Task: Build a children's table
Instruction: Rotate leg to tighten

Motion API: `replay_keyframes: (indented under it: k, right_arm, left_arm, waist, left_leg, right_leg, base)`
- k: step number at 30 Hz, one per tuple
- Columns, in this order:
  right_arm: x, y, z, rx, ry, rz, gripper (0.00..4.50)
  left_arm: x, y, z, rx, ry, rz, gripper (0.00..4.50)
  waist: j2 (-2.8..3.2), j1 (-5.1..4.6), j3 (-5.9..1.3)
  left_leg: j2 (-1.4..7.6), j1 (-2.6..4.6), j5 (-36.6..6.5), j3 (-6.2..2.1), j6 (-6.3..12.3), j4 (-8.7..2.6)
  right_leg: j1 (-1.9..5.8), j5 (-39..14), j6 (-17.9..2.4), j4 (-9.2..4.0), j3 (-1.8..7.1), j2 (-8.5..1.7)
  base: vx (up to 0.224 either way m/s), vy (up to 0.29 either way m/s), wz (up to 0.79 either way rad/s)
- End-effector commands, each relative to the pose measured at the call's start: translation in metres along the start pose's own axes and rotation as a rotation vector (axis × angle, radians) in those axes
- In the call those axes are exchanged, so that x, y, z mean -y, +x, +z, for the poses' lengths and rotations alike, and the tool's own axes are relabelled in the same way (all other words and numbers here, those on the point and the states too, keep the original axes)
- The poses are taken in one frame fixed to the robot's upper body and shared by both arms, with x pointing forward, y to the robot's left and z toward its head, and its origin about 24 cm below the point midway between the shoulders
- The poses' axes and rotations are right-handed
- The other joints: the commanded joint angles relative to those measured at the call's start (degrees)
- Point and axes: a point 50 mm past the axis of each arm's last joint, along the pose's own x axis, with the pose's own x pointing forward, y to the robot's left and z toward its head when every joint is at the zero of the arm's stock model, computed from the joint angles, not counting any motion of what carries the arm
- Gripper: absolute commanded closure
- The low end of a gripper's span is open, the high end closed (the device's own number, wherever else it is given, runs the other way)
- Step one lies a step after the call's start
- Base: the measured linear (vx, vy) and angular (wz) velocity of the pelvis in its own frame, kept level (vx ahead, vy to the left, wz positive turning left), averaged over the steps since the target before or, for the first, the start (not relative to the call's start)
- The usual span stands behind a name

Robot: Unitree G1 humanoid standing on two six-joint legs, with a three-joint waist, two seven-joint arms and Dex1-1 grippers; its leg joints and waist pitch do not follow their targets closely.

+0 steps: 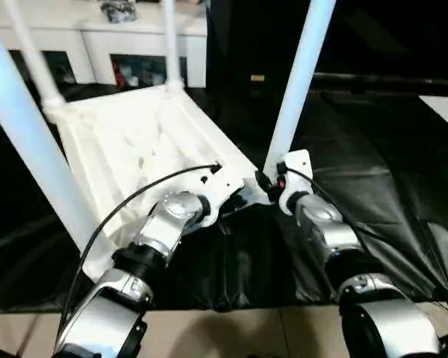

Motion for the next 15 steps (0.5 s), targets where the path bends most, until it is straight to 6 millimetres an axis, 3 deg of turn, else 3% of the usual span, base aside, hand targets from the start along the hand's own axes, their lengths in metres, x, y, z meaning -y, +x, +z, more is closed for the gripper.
replay_keyframes:
  k: [1,4,6,9,11,13,15]
  right_arm:
    - [-0.059,0.007,-0.008,-0.011,0.021,0.275,1.99]
    - [-0.057,0.006,-0.008,-0.009,0.034,0.268,1.76]
    - [-0.048,0.004,-0.008,-0.009,0.03,0.249,1.5]
    - [-0.026,-0.003,-0.001,0.022,-0.059,0.223,1.29]
    - [-0.003,-0.019,0.007,0.041,-0.128,0.313,1.29]
    - [0.001,-0.023,0.009,0.044,-0.144,0.338,1.27]
    - [0.016,-0.038,0.016,0.061,-0.163,0.41,1.25]
  left_arm:
    - [-0.002,0.003,0.031,0.113,0.085,0.024,4.5]
    - [-0.002,0.002,0.03,0.115,0.093,0.016,4.5]
    - [-0.001,0.0,0.026,0.11,0.09,0.0,4.5]
    - [0.004,-0.004,0.022,0.135,0.098,-0.053,4.5]
    - [0.01,-0.009,0.019,0.151,0.101,-0.083,4.5]
    - [0.012,-0.009,0.019,0.158,0.104,-0.089,4.5]
    - [0.014,-0.012,0.019,0.178,0.046,-0.101,3.95]
  waist:
    - [0.36,0.18,-4.35]
    - [0.39,0.29,-4.43]
    - [0.27,0.26,-4.38]
    - [-0.09,0.62,-4.39]
    - [-0.34,0.73,-4.36]
    - [-0.4,1.44,-4.33]
    - [-0.93,1.72,-4.25]
  left_leg:
    - [0.04,-0.19,-17.3,0.21,2.36,-4.33]
    - [0.04,-0.27,-15.1,0.47,3.25,-4.25]
    - [0.04,-0.42,-14.2,0.52,3.56,-4.29]
    - [0.14,-0.42,-12.2,0.64,3.85,-4.18]
    - [0.18,-0.51,-11.6,0.61,4.3,-4.2]
    - [0.35,-0.54,-10.6,0.84,5.73,-4.02]
    - [0.24,-0.6,-10.3,0.88,5.62,-4.04]
  right_leg:
    - [3.0,-21.0,-9.5,-4.28,2.03,-2.29]
    - [3.3,-17.0,-11.5,-3.72,2.29,-2.32]
    - [3.46,-16.8,-11.6,-3.64,2.27,-2.3]
    - [3.58,-16.5,-11.7,-3.54,2.45,-2.51]
    - [3.87,-15.8,-11.7,-3.39,2.44,-2.34]
    - [3.73,-14.5,-11.7,-3.26,2.66,-2.4]
    - [3.83,-15.8,-11.3,-3.34,2.6,-2.34]
  base:
    - [0.0,0.0,0.0]
    - [0.0,0.0,0.0]
    - [0.0,0.0,0.0]
    - [0.0,0.0,0.0]
    - [0.0,0.0,0.0]
    - [0.0,0.0,0.0]
    - [0.0,0.0,0.0]
